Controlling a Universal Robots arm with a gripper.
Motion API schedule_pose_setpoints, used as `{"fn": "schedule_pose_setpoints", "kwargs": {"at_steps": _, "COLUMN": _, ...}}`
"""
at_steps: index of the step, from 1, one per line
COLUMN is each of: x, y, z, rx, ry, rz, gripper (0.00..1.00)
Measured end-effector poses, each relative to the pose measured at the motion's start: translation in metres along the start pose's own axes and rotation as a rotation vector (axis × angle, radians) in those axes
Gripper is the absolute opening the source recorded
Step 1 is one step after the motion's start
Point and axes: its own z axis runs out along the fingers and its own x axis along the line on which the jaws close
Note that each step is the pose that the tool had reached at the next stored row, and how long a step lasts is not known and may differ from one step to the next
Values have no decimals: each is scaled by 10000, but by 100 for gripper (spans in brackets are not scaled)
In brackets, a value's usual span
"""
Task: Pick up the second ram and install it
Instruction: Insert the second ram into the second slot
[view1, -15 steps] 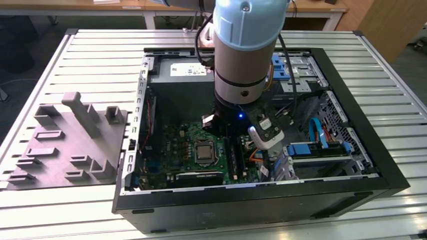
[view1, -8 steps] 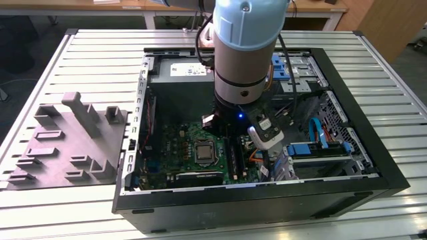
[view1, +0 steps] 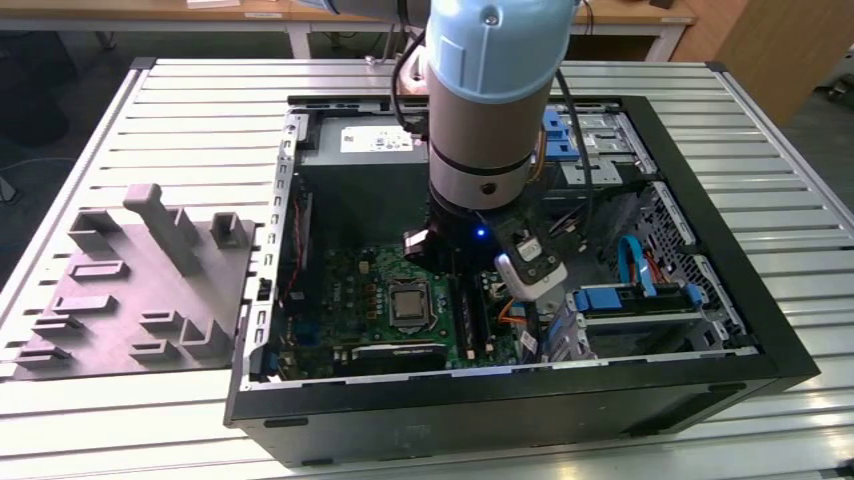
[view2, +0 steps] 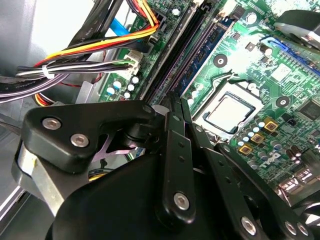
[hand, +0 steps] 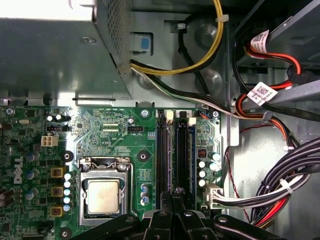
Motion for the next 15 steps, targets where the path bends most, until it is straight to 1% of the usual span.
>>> {"fn": "schedule_pose_setpoints", "kwargs": {"at_steps": 9, "x": 1, "y": -1, "z": 19, "rx": 0, "ry": -3, "rz": 44, "gripper": 12}}
{"fn": "schedule_pose_setpoints", "kwargs": {"at_steps": 15, "x": 0, "y": 0, "z": 4, "rx": 0, "ry": -4, "rz": 44, "gripper": 12}}
